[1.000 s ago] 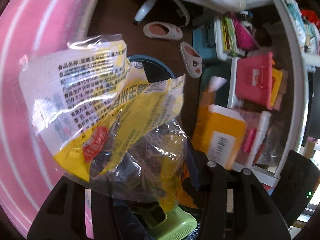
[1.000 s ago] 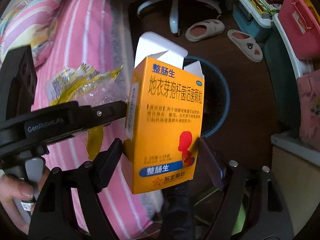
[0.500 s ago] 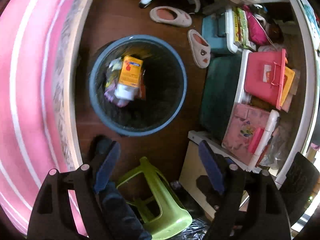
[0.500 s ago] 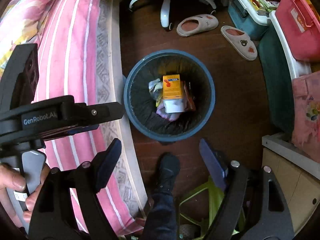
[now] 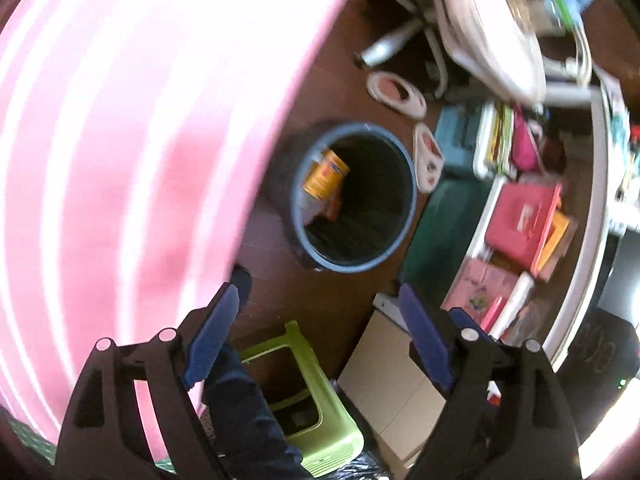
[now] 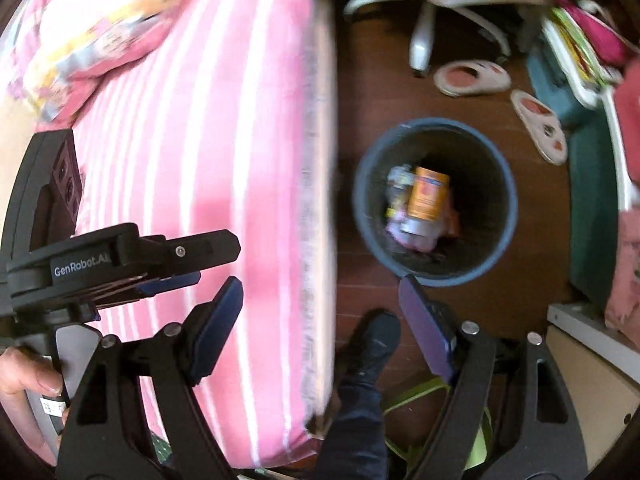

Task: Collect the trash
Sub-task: 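Swing both open tools back over the bed toward the red snack bag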

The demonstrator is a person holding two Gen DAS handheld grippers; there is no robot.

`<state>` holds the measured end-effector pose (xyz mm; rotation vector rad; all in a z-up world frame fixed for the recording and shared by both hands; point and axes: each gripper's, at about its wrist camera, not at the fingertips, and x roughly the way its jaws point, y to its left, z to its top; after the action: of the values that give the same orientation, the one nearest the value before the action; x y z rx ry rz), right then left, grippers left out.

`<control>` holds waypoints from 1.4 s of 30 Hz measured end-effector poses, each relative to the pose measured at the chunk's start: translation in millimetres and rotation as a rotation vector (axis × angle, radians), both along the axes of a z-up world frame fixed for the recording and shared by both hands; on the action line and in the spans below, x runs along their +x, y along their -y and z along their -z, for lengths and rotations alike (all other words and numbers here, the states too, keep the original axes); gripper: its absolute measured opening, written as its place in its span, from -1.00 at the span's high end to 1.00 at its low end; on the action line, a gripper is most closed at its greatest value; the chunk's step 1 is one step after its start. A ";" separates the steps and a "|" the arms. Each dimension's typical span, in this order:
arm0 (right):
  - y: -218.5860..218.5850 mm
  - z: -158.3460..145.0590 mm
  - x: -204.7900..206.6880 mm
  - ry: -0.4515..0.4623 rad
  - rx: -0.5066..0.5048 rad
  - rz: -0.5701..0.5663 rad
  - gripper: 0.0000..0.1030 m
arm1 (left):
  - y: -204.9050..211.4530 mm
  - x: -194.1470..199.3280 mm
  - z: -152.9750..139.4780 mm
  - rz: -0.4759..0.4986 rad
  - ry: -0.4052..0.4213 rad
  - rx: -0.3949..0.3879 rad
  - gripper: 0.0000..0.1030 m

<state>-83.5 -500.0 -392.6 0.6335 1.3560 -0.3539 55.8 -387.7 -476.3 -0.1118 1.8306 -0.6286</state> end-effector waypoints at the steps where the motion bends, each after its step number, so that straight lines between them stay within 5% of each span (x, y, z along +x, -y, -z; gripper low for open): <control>1: -9.0 -2.8 8.8 0.007 -0.001 -0.015 -0.55 | -13.5 7.6 -4.0 -0.020 0.005 -0.002 -0.56; 11: -133.5 -23.0 106.6 0.099 -0.001 -0.188 -0.55 | -175.3 88.7 -48.9 -0.217 0.112 -0.001 -0.56; 23: -249.0 -32.1 220.3 0.173 -0.013 -0.270 -0.55 | -330.1 189.8 -87.9 -0.310 0.250 0.025 -0.56; 32: -280.4 -14.6 298.8 0.209 0.006 -0.283 -0.55 | -343.9 291.6 -69.7 -0.238 0.405 0.100 -0.56; 42: -265.7 11.8 361.7 0.209 0.005 -0.275 -0.55 | -325.7 353.0 -19.1 -0.182 0.461 0.228 -0.43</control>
<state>278.2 -234.3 -404.4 0.4660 1.2230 -0.0607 408.8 -61.9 -457.2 0.0191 1.4124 -0.2839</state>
